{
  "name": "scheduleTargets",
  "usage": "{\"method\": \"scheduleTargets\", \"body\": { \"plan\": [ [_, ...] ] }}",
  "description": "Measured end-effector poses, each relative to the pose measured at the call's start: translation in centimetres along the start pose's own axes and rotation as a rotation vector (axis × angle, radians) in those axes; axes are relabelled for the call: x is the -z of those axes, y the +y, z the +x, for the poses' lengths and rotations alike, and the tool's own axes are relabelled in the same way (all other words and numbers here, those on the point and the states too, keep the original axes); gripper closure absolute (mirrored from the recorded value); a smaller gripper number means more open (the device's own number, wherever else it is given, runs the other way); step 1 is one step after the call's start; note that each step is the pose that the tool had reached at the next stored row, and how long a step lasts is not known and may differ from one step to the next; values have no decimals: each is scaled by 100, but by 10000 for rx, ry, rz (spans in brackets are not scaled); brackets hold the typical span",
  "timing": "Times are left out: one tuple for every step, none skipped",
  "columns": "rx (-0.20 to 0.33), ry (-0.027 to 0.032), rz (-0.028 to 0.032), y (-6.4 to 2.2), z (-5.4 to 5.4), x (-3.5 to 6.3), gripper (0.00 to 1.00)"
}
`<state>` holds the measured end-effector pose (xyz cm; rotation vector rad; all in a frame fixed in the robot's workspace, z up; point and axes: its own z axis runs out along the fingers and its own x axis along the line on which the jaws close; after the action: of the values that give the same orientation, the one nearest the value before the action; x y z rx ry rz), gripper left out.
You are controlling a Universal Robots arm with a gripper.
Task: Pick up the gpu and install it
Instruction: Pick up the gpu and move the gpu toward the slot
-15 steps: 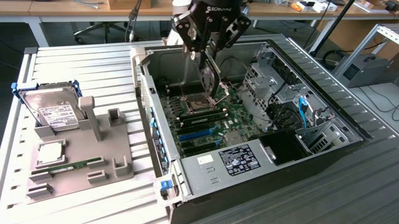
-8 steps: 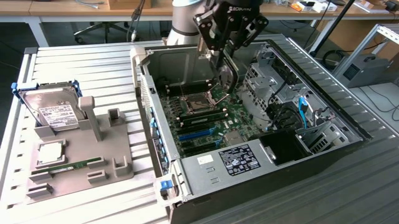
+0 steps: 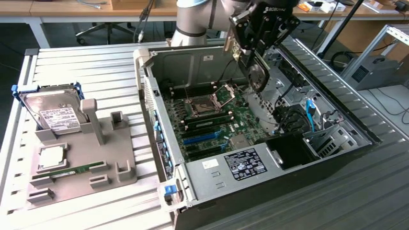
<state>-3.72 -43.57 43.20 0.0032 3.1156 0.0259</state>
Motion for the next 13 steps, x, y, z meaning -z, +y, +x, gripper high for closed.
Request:
{"method": "scheduleTargets", "body": {
  "plan": [
    [2, 0, -1, 0, -44, -1, 73],
    [1, 0, -1, 0, -93, -3, 73],
    [0, 0, 0, 0, -144, -4, 73],
    [1, 0, 0, 0, -191, -5, 73],
    [2, 0, 0, 0, -317, -8, 73],
    [1, 0, 0, 0, -380, -10, 73],
    [1, 0, 0, 1, -425, -11, 73],
    [2, 0, 1, 1, -473, -12, 73],
    [1, 0, 1, 2, -517, -13, 73],
    [1, 0, 0, 2, -570, -15, 73],
    [2, 0, -1, 1, -598, -16, 73],
    [1, 0, 0, 1, -634, -16, 73],
    [1, 0, -1, 1, -666, -18, 73]
  ]
}}
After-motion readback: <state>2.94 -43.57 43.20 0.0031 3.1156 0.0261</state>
